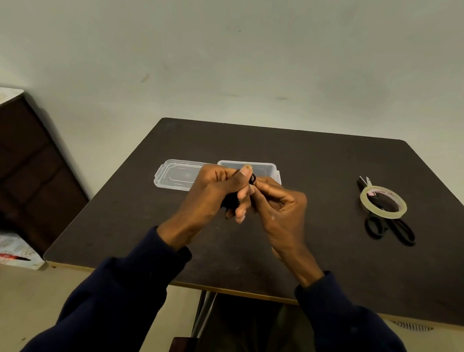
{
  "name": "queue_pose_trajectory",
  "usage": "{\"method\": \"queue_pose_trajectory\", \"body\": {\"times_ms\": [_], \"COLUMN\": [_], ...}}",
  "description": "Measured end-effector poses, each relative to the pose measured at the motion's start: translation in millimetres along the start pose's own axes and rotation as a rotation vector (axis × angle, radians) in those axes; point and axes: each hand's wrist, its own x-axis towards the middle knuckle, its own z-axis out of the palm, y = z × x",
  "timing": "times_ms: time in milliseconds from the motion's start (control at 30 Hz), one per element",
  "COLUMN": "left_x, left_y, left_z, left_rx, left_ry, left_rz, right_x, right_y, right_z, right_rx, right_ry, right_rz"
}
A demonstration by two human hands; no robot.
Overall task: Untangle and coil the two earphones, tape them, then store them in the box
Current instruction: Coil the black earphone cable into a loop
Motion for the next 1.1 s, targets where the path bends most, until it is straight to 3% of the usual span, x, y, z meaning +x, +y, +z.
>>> {"method": "queue_pose_trajectory", "body": {"times_ms": [133, 233, 400, 533, 633, 767, 933, 1100], "left_x": [2.4, 1.4, 3.5, 0.6, 4.0, 3.0, 0.3, -2.2], "left_y": [-13.7, -32.6, -42.7, -48.1, -56.4, -48.7, -33.0, -10.6], "left_z": [4.3, 16.9, 12.9, 15.2, 4.0, 0.2, 9.5, 17.7], "left_rx": [0.026, 0.199, 0.345, 0.600, 0.757, 0.428, 0.186, -0.033], "left_ry": [0.196, 0.364, 0.346, 0.275, 0.334, 0.303, 0.171, 0.046], "left_rz": [0.050, 0.167, 0.191, 0.291, 0.334, 0.221, 0.068, -0.039], "right_x": [1.3, 6.5, 8.9, 9.3, 11.2, 11.8, 8.6, 5.1], "right_y": [9.4, 17.6, 24.7, 25.5, 20.4, 7.3, -7.9, -17.2], "right_z": [11.0, 19.4, 15.5, 12.1, -0.8, -19.5, -38.8, -45.7], "right_rx": [-0.074, -0.115, -0.129, -0.149, -0.290, -0.374, -0.072, 0.197], "right_ry": [0.037, 0.047, 0.022, 0.041, 0.016, -0.162, -0.240, -0.160], "right_rz": [-0.042, -0.057, -0.080, -0.081, -0.140, -0.160, 0.075, 0.275]}}
